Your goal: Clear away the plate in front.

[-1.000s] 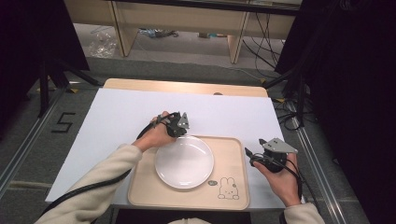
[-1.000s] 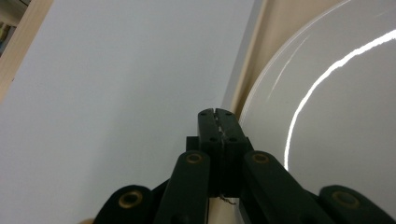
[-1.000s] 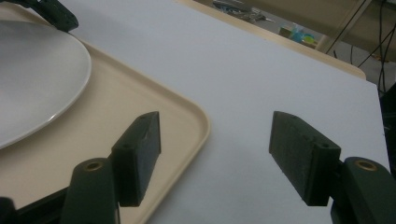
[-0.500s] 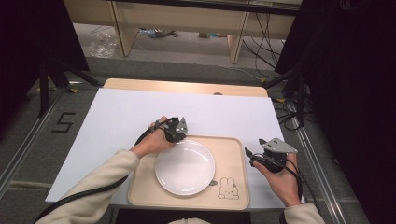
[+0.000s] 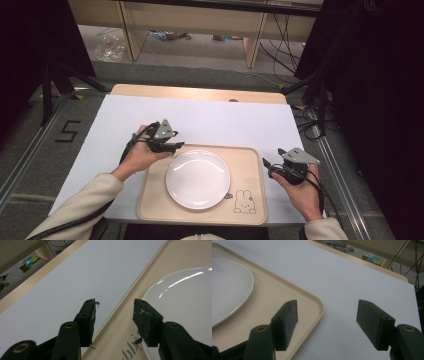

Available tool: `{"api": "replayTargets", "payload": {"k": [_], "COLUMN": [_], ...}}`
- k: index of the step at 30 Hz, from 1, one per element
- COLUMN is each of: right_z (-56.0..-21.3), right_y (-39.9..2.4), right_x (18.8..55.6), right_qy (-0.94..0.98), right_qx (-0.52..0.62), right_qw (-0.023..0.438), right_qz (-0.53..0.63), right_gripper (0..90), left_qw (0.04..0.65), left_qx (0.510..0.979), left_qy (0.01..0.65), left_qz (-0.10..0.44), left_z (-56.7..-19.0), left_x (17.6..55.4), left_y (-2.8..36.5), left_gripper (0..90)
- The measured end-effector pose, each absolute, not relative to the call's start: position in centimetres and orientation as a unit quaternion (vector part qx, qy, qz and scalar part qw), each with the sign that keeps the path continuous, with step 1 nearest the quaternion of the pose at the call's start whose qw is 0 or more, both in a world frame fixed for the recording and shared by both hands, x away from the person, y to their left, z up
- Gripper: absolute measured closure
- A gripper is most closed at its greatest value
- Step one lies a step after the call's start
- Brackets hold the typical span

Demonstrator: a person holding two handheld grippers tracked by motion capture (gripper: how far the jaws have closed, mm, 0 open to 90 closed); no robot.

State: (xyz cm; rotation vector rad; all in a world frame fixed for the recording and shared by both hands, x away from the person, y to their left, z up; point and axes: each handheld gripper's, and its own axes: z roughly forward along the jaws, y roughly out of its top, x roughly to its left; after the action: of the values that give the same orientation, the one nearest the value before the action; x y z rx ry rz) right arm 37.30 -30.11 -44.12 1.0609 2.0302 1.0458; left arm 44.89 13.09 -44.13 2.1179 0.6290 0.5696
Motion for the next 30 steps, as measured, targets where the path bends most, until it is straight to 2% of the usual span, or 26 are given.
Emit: {"api": "replayTargets", "payload": {"k": [4,14,23,30], "right_z": [-44.1,-44.0,-44.1,-44.1], "right_y": [-30.2,-30.3,-30.3,-30.4], "right_x": [37.3,37.3,37.3,37.4], "right_qy": [0.765,0.764,0.762,0.761], "right_qx": [0.399,0.404,0.405,0.405], "right_qw": [0.312,0.305,0.302,0.305], "right_qz": [0.397,0.4,0.405,0.405], "right_gripper": [33.9,33.2,32.8,32.3], "left_qw": [0.424,0.444,0.447,0.427], "left_qx": [0.832,0.806,0.797,0.806], "left_qy": [0.261,0.297,0.322,0.321], "left_qz": [0.242,0.255,0.249,0.256], "left_z": [-43.9,-43.8,-44.5,-44.9], "left_x": [43.3,39.4,37.1,37.3], "left_y": [14.7,17.7,20.0,20.3], "left_gripper": [42.8,34.4,32.1,32.0]}}
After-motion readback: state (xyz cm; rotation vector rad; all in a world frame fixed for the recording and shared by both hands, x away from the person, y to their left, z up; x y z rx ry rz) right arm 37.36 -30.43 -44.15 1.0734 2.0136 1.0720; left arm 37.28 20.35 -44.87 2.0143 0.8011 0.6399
